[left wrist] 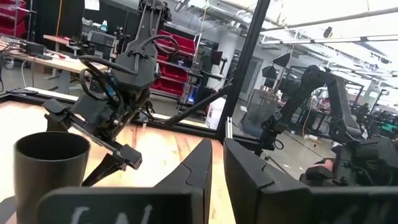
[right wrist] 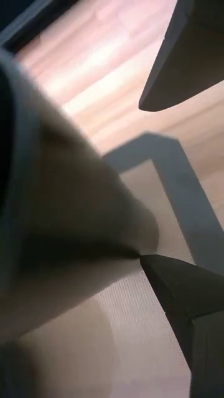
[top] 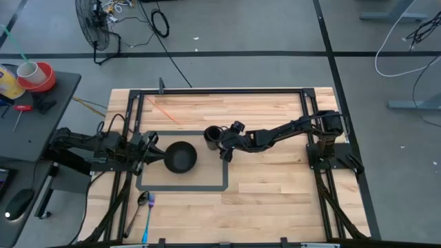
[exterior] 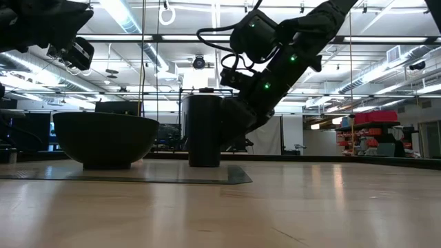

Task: Pick & Place Utensil
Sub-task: Put the black cup on the top right side of the transparent table mat, then put the blue fork into the black bowl on the transparent table mat

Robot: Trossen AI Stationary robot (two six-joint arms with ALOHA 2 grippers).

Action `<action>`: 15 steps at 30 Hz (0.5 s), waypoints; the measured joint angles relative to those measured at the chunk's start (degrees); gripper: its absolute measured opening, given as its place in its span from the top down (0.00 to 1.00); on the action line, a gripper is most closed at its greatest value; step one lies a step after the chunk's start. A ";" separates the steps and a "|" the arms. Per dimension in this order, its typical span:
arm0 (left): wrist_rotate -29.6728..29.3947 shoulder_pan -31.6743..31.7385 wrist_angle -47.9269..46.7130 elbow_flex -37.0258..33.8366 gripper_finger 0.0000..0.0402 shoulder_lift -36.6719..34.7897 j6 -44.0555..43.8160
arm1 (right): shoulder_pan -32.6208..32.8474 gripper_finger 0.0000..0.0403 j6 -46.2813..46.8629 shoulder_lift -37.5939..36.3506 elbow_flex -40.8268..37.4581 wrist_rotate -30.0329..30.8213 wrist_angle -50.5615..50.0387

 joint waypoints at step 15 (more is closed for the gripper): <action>-1.53 0.00 0.28 0.00 0.89 0.00 -1.95 | 7.90 0.01 11.48 -9.83 -0.01 1.46 -18.58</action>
